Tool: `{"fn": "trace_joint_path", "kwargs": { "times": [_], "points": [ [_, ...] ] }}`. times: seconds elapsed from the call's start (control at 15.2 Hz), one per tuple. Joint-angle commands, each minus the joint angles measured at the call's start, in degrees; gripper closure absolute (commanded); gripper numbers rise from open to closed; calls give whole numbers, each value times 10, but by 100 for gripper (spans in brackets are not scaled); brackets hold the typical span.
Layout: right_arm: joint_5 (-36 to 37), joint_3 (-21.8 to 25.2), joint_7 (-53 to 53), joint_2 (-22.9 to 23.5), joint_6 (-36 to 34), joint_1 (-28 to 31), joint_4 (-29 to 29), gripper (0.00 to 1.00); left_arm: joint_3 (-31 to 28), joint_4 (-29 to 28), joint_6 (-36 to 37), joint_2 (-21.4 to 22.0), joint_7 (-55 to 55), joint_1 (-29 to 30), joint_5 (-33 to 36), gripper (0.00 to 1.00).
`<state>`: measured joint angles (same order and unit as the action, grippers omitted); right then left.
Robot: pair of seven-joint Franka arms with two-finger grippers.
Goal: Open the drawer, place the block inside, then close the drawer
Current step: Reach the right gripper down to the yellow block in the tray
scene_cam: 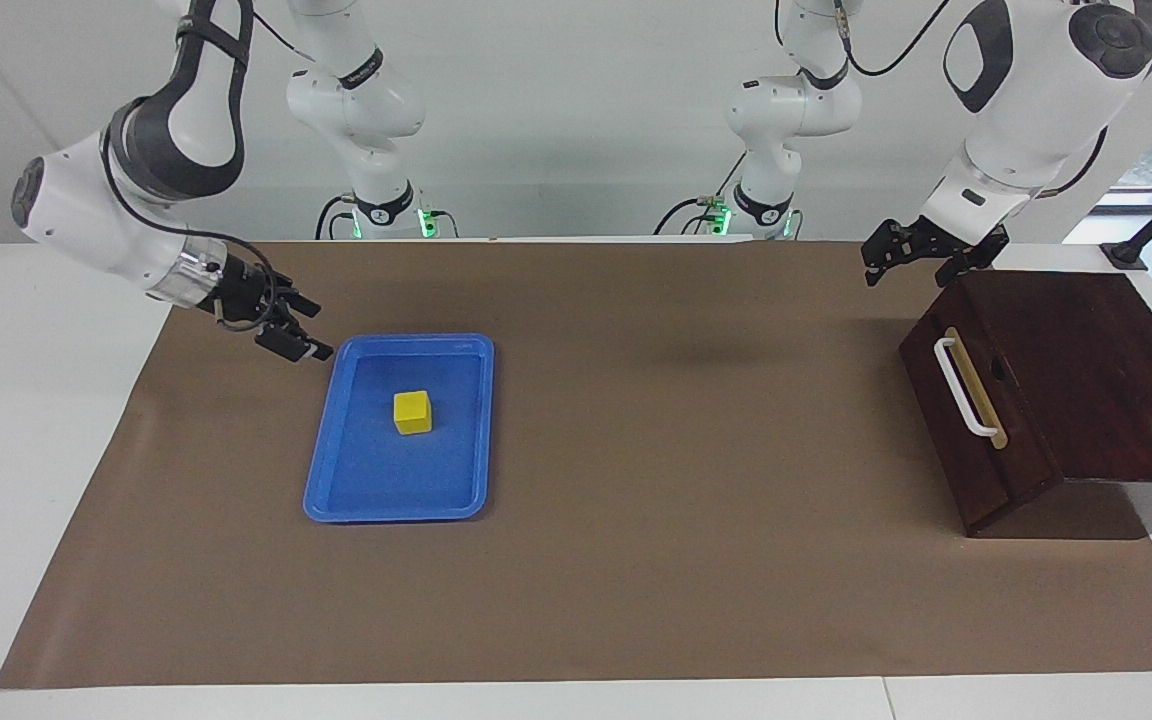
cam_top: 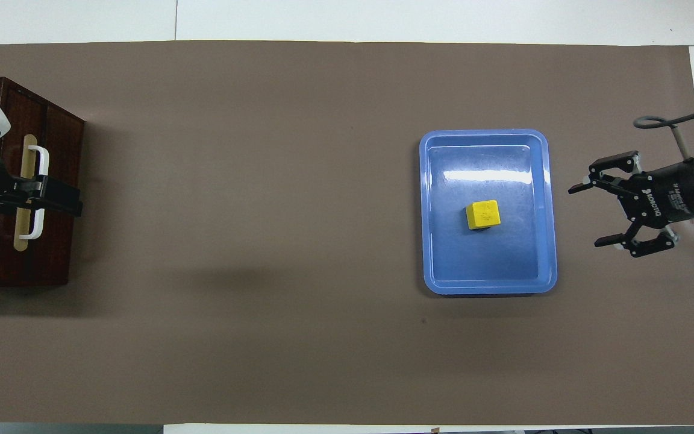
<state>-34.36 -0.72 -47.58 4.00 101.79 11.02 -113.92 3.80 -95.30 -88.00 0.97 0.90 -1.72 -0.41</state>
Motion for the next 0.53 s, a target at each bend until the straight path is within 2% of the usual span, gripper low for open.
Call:
{"fn": "trace_joint_path", "kwargs": {
  "times": [0.0,0.33,0.46],
  "points": [
    [-61,-5,-29,6,53,3,-53,0,2,-7,1,11,1,5,-7,0],
    [-117,-6,-35,111,59,3,-20,0,2,-6,1,11,1,5,-7,0],
    [-129,-6,-35,123,70,-9,-17,0,2,-6,1,11,1,5,-7,0]
  ]
}}
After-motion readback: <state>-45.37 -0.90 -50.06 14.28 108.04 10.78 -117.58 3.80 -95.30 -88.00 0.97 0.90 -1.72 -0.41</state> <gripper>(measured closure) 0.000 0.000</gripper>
